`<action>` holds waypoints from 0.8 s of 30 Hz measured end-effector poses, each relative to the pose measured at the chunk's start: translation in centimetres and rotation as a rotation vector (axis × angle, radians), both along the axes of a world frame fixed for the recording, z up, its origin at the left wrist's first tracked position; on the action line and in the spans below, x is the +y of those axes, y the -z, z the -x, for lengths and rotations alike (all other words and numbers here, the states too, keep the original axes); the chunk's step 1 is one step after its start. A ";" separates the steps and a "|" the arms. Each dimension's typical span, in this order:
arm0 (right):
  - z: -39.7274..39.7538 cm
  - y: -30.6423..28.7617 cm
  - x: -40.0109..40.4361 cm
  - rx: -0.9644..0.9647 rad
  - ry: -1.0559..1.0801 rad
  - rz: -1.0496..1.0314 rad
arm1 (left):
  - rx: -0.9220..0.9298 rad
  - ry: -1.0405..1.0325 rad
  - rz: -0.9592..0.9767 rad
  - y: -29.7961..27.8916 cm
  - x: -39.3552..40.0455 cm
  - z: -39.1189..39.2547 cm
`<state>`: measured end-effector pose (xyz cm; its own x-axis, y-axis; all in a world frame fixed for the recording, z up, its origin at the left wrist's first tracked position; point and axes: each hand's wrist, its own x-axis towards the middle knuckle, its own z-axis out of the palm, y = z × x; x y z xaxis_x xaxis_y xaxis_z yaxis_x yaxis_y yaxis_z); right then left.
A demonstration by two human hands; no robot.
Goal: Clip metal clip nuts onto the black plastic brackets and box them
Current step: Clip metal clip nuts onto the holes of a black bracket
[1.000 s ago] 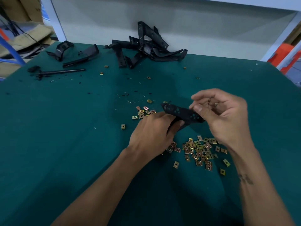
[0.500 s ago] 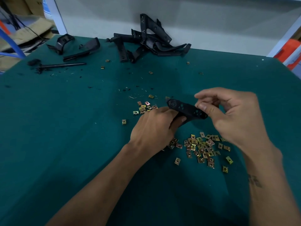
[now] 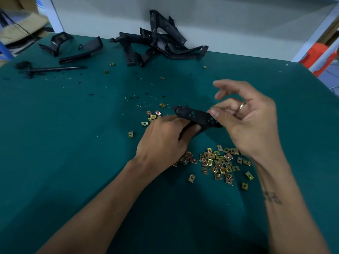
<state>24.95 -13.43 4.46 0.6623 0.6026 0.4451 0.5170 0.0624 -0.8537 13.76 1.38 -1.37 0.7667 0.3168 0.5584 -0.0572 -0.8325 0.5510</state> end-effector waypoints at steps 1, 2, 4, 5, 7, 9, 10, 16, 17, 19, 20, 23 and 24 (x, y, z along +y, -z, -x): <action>0.0 0.0 0.1 0.039 -0.007 -0.036 | -0.018 -0.005 0.008 0.1 0.1 0.0; 0.0 0.1 0.3 0.076 -0.015 -0.065 | -0.034 -0.009 0.018 0.1 0.2 -0.1; 0.0 0.2 0.5 0.158 -0.033 -0.112 | -0.049 -0.007 0.046 0.3 0.5 -0.2; 0.1 0.2 0.6 0.195 -0.038 -0.132 | -0.052 0.001 0.065 0.4 0.6 -0.3; 0.2 0.2 0.7 0.246 -0.040 -0.166 | -0.061 0.016 0.094 0.5 0.8 -0.4; 0.4 0.2 0.9 0.276 -0.037 -0.192 | -0.082 0.012 0.099 0.6 1.0 -0.4; 0.5 0.3 1.0 0.286 -0.037 -0.201 | -0.093 0.008 0.098 0.7 1.1 -0.5; 1.0 0.5 1.5 0.405 -0.019 -0.250 | -0.097 -0.002 0.100 0.8 1.3 -0.6; 1.0 0.6 1.6 0.428 -0.015 -0.261 | -0.101 -0.010 0.099 0.8 1.3 -0.7; 1.1 0.7 1.7 0.465 -0.007 -0.282 | -0.109 -0.015 0.100 0.9 1.4 -0.7; 1.2 0.7 1.7 0.481 -0.005 -0.291 | -0.113 -0.016 0.101 0.9 1.4 -0.7; 1.3 0.6 1.8 0.513 0.004 -0.307 | -0.121 -0.012 0.107 0.8 1.4 -0.6; 1.2 0.6 1.8 0.511 0.006 -0.305 | -0.117 -0.012 0.107 0.8 1.4 -0.6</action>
<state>23.70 -11.62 3.89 0.8415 0.4930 0.2210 0.0462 0.3419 -0.9386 14.36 2.80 -2.14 0.6942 0.3882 0.6062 -0.1167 -0.7703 0.6270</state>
